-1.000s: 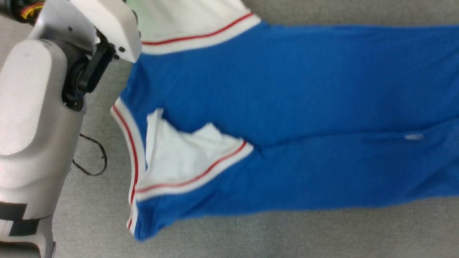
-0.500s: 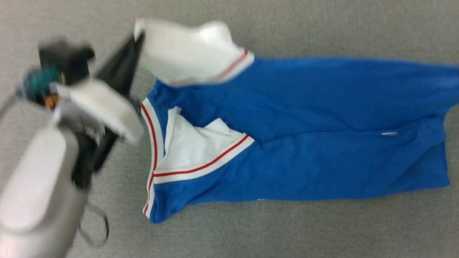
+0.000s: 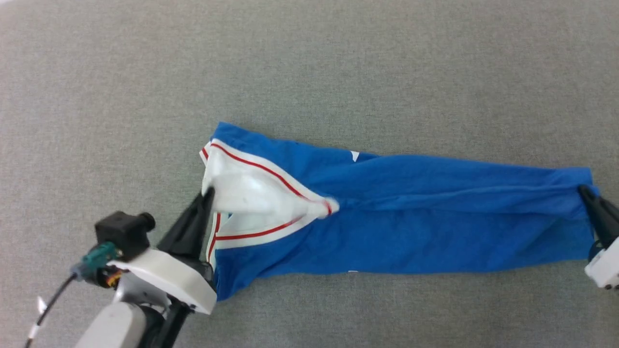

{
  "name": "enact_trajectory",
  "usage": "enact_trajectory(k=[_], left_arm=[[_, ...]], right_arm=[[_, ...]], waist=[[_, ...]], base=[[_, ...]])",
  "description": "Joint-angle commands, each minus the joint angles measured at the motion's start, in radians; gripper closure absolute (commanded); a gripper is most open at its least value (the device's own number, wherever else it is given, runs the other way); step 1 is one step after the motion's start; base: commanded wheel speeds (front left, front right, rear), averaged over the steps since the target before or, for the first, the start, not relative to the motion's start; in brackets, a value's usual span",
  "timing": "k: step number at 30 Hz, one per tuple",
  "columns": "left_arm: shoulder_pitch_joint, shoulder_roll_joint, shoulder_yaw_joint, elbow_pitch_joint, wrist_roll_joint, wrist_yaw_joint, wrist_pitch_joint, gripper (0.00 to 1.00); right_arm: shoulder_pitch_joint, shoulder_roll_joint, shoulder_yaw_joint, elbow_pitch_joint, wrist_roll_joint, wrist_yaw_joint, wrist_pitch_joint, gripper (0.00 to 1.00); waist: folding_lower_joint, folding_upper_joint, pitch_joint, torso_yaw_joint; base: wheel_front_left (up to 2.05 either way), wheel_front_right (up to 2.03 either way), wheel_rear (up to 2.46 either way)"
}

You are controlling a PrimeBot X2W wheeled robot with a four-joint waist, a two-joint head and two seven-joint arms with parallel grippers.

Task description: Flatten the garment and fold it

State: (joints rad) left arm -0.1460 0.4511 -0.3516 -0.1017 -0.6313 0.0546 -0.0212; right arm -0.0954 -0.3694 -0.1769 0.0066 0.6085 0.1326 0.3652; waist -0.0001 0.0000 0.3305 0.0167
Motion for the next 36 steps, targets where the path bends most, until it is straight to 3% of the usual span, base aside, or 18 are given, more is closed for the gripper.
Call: enact_trajectory(k=[1,3,4,5,6,7,11,14,18,23,26,29,36], left_arm=[[0.002,-0.009,-0.005,0.018,-0.002,-0.007,-0.01,1.0],[-0.008,-0.019,-0.015,0.056,0.002,-0.012,-0.02,1.0],[-0.017,-0.025,-0.019,0.076,0.003,-0.014,-0.023,0.78],[-0.026,-0.03,-0.025,0.096,0.006,-0.016,-0.023,0.55],[-0.037,-0.035,-0.031,0.114,0.008,-0.019,-0.023,0.11],[-0.047,-0.04,-0.035,0.13,0.01,-0.019,-0.023,0.0],[-0.071,-0.057,-0.027,0.155,0.009,-0.009,-0.042,0.0],[-0.058,-0.061,0.007,0.117,0.012,0.023,-0.09,0.0],[0.002,-0.062,0.076,0.005,0.039,0.105,-0.176,0.0],[0.091,-0.073,0.145,-0.155,0.161,0.226,-0.232,0.0],[0.128,-0.097,0.158,-0.206,0.233,0.266,-0.239,0.0],[0.152,-0.129,0.158,-0.222,0.266,0.27,-0.24,0.0],[0.154,-0.183,0.152,-0.211,0.296,0.23,-0.24,0.0]], right_arm=[[0.005,0.008,0.007,0.008,0.001,-0.002,-0.013,1.0],[0.002,0.012,0.018,0.029,-0.005,-0.002,-0.024,1.0],[-0.002,0.014,0.022,0.041,-0.009,-0.002,-0.029,0.97],[-0.007,0.015,0.026,0.052,-0.013,-0.002,-0.033,0.56],[-0.013,0.016,0.03,0.062,-0.016,-0.002,-0.038,0.0],[-0.019,0.018,0.03,0.072,-0.018,-0.002,-0.042,0.0],[-0.032,0.019,0.035,0.078,-0.013,-0.002,-0.046,0.0],[-0.021,0.018,0.017,0.042,0.006,-0.002,-0.038,0.0],[0.009,0.039,-0.047,-0.014,0.034,-0.002,-0.002,0.0],[0.027,0.062,-0.116,-0.024,-0.033,-0.002,0.092,0.0],[0.013,0.078,-0.136,-0.01,-0.059,-0.002,0.142,0.0],[-0.003,0.088,-0.141,0.005,-0.075,-0.002,0.182,0.0],[-0.01,0.106,-0.148,0.062,-0.103,-0.002,0.284,0.0]], waist=[[0.0001,0.0,0.006,-0.004],[0.0001,0.0,0.01,-0.006],[0.0001,0.0,0.012,-0.006],[0.0001,0.0,0.013,-0.007],[0.0001,0.0,0.014,-0.008],[0.0001,0.0,0.015,-0.01],[0.0001,0.0,0.005,-0.016],[0.0001,0.0,-0.012,-0.021],[0.0001,0.0,-0.024,-0.026],[0.0001,0.0,-0.004,-0.015],[0.0001,0.0,0.019,0.006],[0.0001,0.0,0.043,0.028],[0.0001,0.0,0.066,0.071]], base=[[0.0,0.0,0.0],[0.0,0.0,0.0],[0.0,0.0,0.0],[0.0,0.0,0.0],[0.0,0.0,0.0],[0.0,0.0,0.0],[0.0,0.0,0.0],[0.0,0.0,0.0],[0.0,0.0,0.0],[0.0,0.0,0.0],[0.0,0.0,0.0],[0.0,0.0,0.0],[0.0,0.0,0.0]])
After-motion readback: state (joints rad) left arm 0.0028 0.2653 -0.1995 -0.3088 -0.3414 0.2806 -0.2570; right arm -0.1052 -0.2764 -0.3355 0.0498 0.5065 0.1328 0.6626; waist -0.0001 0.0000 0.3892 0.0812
